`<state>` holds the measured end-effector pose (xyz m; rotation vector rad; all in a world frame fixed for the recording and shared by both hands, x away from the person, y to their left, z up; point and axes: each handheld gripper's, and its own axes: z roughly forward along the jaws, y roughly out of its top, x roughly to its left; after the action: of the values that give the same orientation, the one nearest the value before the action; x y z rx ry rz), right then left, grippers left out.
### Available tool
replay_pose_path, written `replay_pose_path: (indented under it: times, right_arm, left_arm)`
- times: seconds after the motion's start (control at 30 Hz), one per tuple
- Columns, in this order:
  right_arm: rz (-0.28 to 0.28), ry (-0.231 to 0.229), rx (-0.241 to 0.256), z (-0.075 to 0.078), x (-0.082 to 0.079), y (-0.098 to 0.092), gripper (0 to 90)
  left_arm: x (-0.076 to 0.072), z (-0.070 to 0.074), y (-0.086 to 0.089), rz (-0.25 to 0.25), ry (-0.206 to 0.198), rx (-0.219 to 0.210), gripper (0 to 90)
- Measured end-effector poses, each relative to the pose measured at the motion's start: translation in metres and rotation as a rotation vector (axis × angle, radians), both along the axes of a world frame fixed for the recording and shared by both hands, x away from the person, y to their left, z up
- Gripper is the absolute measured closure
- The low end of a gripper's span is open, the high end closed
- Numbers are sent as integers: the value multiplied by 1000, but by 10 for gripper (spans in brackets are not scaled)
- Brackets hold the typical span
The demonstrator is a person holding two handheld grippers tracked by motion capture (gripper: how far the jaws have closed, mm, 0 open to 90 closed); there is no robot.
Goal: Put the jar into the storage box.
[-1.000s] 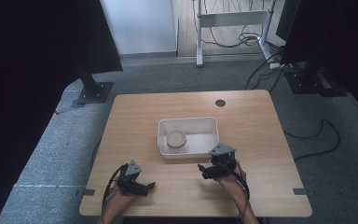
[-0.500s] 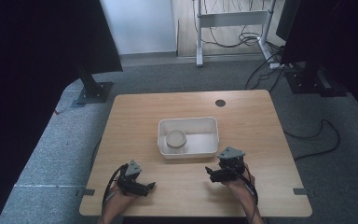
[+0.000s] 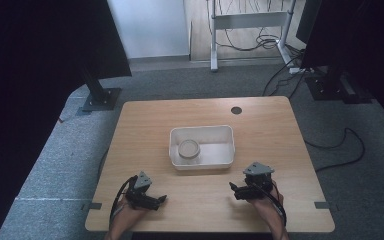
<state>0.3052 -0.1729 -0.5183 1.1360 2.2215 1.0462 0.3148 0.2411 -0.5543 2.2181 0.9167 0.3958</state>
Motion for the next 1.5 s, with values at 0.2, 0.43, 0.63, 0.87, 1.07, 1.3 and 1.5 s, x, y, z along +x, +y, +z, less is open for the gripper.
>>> replay_pose_path:
  times: [0.2,0.43,0.63,0.87,1.07,1.3,1.5]
  right_arm:
    - [-23,7,-2,-6,-8,-13,23]
    - [-46,13,2,-12,-16,-25,23]
    - [-69,22,4,-17,-24,-36,24]
    - [-90,32,2,-23,-32,-46,23]
    - [-112,48,-3,-30,-41,-55,23]
    - [-131,65,-1,-36,-49,-62,23]
    - [-143,82,-6,-39,-52,-65,23]
  left_arm:
    - [0,0,0,0,0,0,0]
    - [0,0,0,0,0,0,0]
    - [0,0,0,0,0,-1,0]
    - [0,0,0,0,0,0,0]
    - [0,0,0,4,0,-1,0]
    - [0,0,0,4,0,-1,0]
    - [0,0,0,4,0,-1,0]
